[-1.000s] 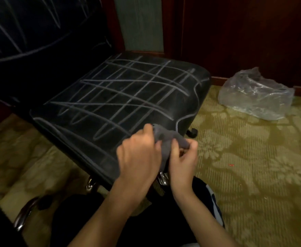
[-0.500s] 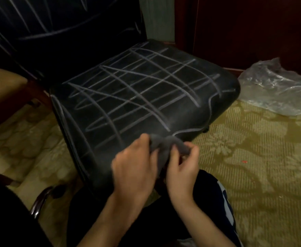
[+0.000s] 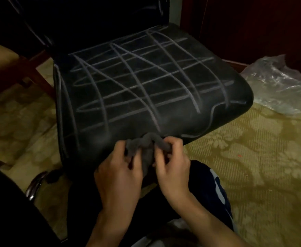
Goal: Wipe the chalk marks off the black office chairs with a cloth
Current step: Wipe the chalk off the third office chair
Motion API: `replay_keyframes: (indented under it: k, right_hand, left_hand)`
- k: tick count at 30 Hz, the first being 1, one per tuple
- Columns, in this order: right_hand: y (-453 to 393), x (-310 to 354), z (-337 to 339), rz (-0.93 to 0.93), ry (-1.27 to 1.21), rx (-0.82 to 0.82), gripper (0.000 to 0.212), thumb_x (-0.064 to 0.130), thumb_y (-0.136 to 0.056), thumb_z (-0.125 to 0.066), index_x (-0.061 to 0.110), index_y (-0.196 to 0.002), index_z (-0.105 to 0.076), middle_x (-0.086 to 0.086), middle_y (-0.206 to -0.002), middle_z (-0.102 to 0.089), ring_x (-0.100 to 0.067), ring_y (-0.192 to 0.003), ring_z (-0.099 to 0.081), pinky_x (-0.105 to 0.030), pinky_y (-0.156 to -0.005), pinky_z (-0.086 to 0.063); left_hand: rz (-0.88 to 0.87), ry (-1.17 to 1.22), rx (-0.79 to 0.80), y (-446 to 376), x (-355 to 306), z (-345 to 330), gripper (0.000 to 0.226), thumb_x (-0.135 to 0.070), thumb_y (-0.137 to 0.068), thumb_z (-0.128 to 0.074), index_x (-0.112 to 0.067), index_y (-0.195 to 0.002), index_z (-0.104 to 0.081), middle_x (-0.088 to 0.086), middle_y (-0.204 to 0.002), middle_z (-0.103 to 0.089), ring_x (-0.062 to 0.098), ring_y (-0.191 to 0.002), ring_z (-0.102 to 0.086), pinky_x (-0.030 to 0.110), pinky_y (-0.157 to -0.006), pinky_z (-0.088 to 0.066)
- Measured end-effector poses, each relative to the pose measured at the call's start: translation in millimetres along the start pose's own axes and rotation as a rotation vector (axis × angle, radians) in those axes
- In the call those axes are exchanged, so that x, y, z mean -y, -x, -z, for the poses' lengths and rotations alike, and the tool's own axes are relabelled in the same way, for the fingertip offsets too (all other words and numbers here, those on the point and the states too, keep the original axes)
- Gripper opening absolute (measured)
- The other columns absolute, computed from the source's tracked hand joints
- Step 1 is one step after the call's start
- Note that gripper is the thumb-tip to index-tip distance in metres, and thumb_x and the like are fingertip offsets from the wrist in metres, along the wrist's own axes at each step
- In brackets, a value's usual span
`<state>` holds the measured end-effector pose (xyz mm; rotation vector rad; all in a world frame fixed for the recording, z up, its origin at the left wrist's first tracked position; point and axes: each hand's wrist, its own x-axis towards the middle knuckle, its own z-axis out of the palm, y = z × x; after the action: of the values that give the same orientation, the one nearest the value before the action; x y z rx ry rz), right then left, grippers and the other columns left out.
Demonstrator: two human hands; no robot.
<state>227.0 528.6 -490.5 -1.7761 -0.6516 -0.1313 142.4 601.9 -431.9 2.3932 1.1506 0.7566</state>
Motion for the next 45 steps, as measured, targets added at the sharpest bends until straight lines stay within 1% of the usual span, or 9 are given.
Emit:
replay_keyframes:
  k: [6, 10, 20, 26, 30, 34, 37, 41, 45]
  right_hand:
    - [-44, -26, 48, -0.235, 0.046, -0.279, 0.015, 0.022, -0.098, -0.06, 0.027, -0.103, -0.047, 0.011, -0.077, -0.06, -0.008, -0.065, -0.062, -0.051, -0.06, -0.054]
    - [-34, -14, 36, -0.242, 0.016, -0.235, 0.014, 0.026, -0.098, -0.061, 0.03, -0.101, -0.048, 0.008, -0.078, -0.063, -0.015, -0.065, -0.065, -0.051, -0.059, -0.054]
    - [-33, -16, 36, -0.047, 0.165, -0.156, 0.019, 0.019, -0.094, -0.065, 0.024, -0.105, -0.051, 0.017, -0.072, -0.057, -0.007, -0.066, -0.061, -0.012, -0.056, -0.044]
    - [-72, -50, 76, -0.23, 0.233, -0.434, 0.017, 0.026, -0.098, -0.059, 0.014, -0.107, -0.051, 0.001, -0.083, -0.063, -0.028, -0.074, -0.065, -0.043, -0.065, -0.049]
    - [-47, -33, 44, -0.203, 0.137, -0.359, 0.014, 0.019, -0.096, -0.062, 0.019, -0.104, -0.052, 0.016, -0.071, -0.056, 0.0, -0.062, -0.059, -0.017, -0.054, -0.042]
    - [-14, -10, 9, -0.082, 0.041, -0.167, 0.019, 0.025, -0.093, -0.061, 0.033, -0.102, -0.046, 0.012, -0.075, -0.06, -0.005, -0.067, -0.062, -0.015, -0.055, -0.048]
    - [-10, -6, 12, -0.031, 0.016, -0.06, 0.013, 0.034, -0.094, -0.056, 0.032, -0.102, -0.046, 0.007, -0.074, -0.064, -0.009, -0.064, -0.065, -0.031, -0.054, -0.053]
    - [-44, -24, 58, -0.116, 0.042, -0.193, 0.018, 0.016, -0.093, -0.066, 0.024, -0.098, -0.051, 0.014, -0.069, -0.059, 0.006, -0.064, -0.062, -0.011, -0.055, -0.046]
    - [-86, -52, 109, -0.195, 0.147, -0.409, 0.011, 0.019, -0.094, -0.064, 0.02, -0.099, -0.053, 0.017, -0.071, -0.059, -0.013, -0.067, -0.064, -0.043, -0.068, -0.054]
  left_hand:
    - [-0.189, 0.088, 0.03, -17, -63, -50, 0.023, -0.029, -0.081, -0.079, -0.02, -0.082, -0.058, 0.004, -0.067, -0.068, 0.033, -0.06, -0.066, 0.033, -0.048, -0.044]
    - [-0.131, 0.173, 0.062, -17, -42, -39, 0.022, -0.03, -0.086, -0.075, -0.02, -0.081, -0.056, 0.002, -0.067, -0.068, 0.029, -0.064, -0.067, 0.036, -0.053, -0.048]
    - [-0.212, 0.057, 0.05, -25, -38, -31, 0.019, -0.027, -0.085, -0.073, -0.018, -0.086, -0.056, 0.008, -0.073, -0.069, 0.036, -0.066, -0.067, 0.039, -0.053, -0.049]
    - [-0.306, -0.06, 0.387, -33, -124, -71, 0.016, -0.039, -0.103, -0.043, -0.024, -0.108, -0.045, 0.004, -0.108, -0.068, 0.031, -0.098, -0.066, 0.039, -0.068, -0.042]
    - [-0.228, -0.018, 0.243, -24, -71, -49, 0.015, -0.037, -0.098, -0.053, -0.023, -0.104, -0.052, 0.008, -0.094, -0.072, 0.037, -0.089, -0.069, 0.041, -0.066, -0.05]
    - [-0.153, 0.098, 0.072, -6, -4, -24, 0.019, -0.031, -0.087, -0.066, -0.018, -0.082, -0.053, 0.013, -0.065, -0.067, 0.039, -0.058, -0.066, 0.043, -0.048, -0.053]
    - [-0.01, 0.086, 0.085, -6, 0, -20, 0.026, -0.034, -0.09, -0.066, -0.023, -0.079, -0.046, 0.014, -0.071, -0.068, 0.042, -0.071, -0.067, 0.042, -0.06, -0.051]
    - [-0.085, 0.132, 0.161, -15, -56, -47, 0.026, -0.034, -0.091, -0.069, -0.024, -0.083, -0.046, 0.016, -0.082, -0.071, 0.042, -0.083, -0.068, 0.043, -0.067, -0.05]
    - [-0.227, 0.069, 0.31, -28, -132, -85, 0.019, -0.036, -0.098, -0.056, -0.021, -0.11, -0.055, 0.012, -0.102, -0.07, 0.037, -0.099, -0.066, 0.045, -0.081, -0.053]
